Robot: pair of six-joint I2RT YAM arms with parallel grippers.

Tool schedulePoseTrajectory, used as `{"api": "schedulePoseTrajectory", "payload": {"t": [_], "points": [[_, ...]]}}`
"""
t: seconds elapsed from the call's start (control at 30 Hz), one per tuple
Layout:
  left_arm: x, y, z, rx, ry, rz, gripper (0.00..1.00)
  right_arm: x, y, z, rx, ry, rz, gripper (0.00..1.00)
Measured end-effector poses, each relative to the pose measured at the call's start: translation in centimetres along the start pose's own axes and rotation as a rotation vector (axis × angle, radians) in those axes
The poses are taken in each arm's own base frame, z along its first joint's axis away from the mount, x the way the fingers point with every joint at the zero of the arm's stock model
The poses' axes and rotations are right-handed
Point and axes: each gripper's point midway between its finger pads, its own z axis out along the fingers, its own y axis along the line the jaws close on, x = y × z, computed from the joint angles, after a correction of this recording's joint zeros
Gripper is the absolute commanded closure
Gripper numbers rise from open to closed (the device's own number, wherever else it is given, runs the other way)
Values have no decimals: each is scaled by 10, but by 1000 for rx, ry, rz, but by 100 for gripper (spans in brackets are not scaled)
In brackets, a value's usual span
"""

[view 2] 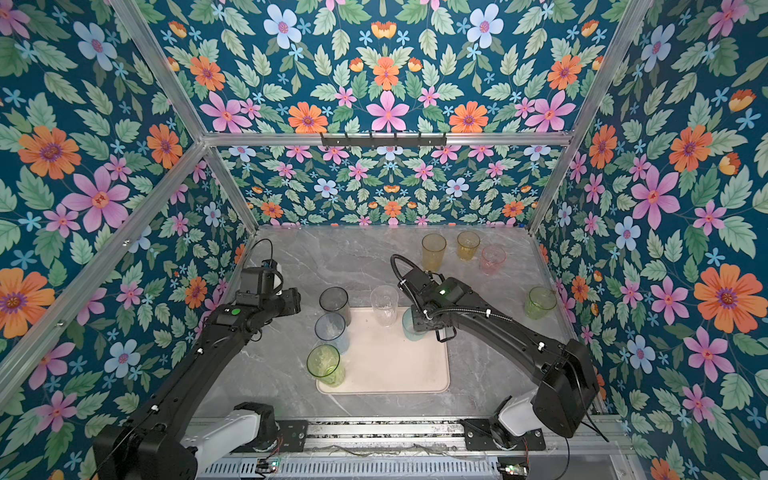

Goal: Place the glasses into the tray
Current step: 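Lift the teal glass with right gripper and carry it over the tray, then lower the teal glass onto the tray beside the clear glass and open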

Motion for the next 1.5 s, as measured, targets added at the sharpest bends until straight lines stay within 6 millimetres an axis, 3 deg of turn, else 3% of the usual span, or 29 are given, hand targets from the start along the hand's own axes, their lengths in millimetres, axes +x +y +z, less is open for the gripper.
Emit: {"api": "schedulePoseTrajectory", "payload": {"t": [0.47, 0.67, 1.5], "points": [[0, 0, -1, 2, -2, 0, 34, 20, 48, 18, -3, 57, -65, 100], [0, 0, -1, 2, -2, 0, 34, 18, 60, 24, -3, 66, -54, 100], [0, -1, -2, 6, -4, 0, 34, 18, 82, 47, 6, 101, -53, 100]]}}
